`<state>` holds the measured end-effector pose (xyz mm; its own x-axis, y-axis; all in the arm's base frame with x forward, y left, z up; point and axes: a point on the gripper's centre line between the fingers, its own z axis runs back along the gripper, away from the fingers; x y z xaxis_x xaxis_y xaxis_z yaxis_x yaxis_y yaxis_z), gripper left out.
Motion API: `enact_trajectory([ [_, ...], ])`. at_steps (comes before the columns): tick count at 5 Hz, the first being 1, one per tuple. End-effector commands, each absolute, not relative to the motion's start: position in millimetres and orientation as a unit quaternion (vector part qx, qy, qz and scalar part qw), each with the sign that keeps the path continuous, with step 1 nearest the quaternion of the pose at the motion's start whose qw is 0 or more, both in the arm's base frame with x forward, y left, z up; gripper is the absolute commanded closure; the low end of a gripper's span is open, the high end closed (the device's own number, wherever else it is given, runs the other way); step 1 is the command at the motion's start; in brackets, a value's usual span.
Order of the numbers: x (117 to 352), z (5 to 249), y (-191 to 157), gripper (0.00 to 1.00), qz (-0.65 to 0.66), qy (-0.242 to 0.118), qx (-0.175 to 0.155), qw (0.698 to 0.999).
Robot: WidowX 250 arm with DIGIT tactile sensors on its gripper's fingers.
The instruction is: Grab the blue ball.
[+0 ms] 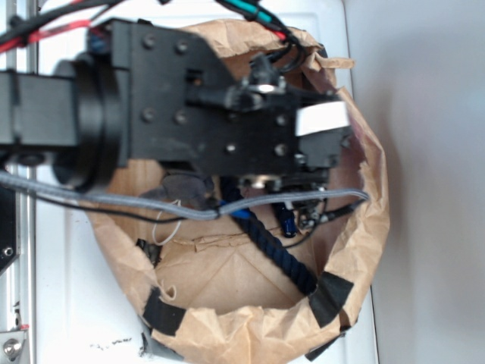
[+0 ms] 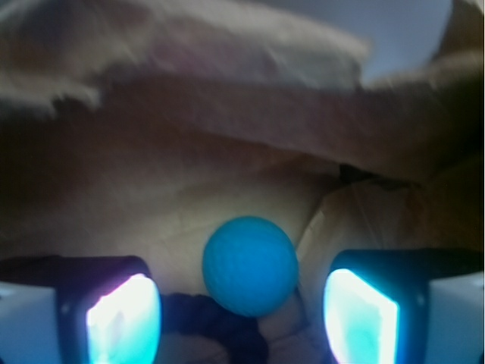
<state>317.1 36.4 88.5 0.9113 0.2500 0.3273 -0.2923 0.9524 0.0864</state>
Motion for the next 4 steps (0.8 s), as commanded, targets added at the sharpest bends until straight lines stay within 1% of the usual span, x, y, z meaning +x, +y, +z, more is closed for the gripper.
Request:
enact_trajectory([
  [1, 338, 73, 35, 0.0, 0.154, -0.16, 0.072, 0.972],
  [2, 345, 60, 29, 0.08, 0.159, -0.145, 0.086, 0.973],
  [3, 346, 61, 29, 1.0, 0.161, -0.15, 0.086, 0.972],
  [4, 341, 52, 25, 1.0, 0.147, -0.157, 0.106, 0.971],
])
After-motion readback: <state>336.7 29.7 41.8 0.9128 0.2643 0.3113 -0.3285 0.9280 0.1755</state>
